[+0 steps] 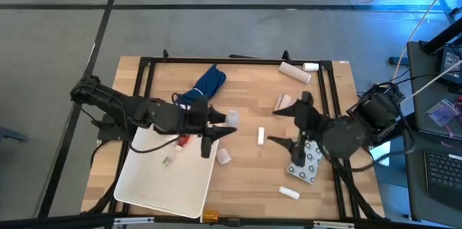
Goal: Pick & place medical supplies in basket/bin
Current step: Put the transparent medicine bottle into the white bin
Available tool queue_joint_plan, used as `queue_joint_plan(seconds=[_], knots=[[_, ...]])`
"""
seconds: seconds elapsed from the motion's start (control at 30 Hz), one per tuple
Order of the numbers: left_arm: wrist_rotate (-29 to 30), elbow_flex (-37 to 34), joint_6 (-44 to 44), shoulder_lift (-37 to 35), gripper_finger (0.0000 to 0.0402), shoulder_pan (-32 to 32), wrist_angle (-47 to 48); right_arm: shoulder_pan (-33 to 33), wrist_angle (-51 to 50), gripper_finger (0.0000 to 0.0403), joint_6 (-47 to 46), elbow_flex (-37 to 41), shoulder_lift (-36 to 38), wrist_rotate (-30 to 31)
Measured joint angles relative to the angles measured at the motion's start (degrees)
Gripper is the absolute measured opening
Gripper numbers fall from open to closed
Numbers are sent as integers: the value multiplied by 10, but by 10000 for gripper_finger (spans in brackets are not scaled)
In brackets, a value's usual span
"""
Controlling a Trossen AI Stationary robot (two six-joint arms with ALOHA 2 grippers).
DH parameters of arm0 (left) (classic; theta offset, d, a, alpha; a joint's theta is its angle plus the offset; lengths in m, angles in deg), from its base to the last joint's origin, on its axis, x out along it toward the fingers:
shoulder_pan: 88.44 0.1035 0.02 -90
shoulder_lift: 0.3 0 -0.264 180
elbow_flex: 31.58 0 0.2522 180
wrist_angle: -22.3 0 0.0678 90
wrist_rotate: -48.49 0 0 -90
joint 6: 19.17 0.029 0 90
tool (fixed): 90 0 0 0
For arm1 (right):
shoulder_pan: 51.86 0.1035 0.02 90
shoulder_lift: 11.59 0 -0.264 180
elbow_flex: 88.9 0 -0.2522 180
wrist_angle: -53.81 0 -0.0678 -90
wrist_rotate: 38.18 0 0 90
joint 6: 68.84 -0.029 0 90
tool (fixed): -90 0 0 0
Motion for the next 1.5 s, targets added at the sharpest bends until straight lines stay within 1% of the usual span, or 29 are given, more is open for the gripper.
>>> queue_joint_plan(seconds=[0.1, 0.2, 0.23, 0.33, 0.43, 0.53, 0.63, 0.77, 0.97, 1.1, 1.27, 1.37, 1.5], knots=[[19, 0, -130, -13, 144, -12, 121, 0, -97, 338, -66, 0, 2, 3], [20, 0, -281, -15, 144, -26, 233, -1, -171, 338, -103, 0, 1, 15], [20, 0, -328, -12, 144, -33, 268, -1, -174, 338, -108, 2, 0, 24], [19, 0, -460, 2, 144, -51, 357, -1, -161, 338, -71, 13, 6, 53], [17, 0, -567, 19, 145, -65, 429, -4, -171, 338, -53, 17, 7, 77], [-2, 0, -653, 38, 145, -70, 483, -14, -168, 338, -32, 18, 7, 84], [-24, 0, -713, 65, 145, -70, 526, -27, -170, 338, -27, 18, 3, 84], [-54, 0, -753, 109, 145, -54, 570, -41, -170, 338, -18, 18, -11, 79], [-102, 0, -754, 172, 145, -11, 611, -63, -170, 338, -4, 18, -32, 78], [-124, 0, -745, 211, 145, 18, 625, -76, -170, 338, 7, 18, -42, 73], [-153, 1, -704, 260, 145, 44, 617, -80, -170, 338, 8, 18, -45, 72], [-168, 4, -698, 282, 145, 56, 609, -80, -170, 338, 7, 18, -45, 72], [-167, 5, -683, 296, 145, 63, 576, -80, -170, 338, 6, 18, -45, 65]])
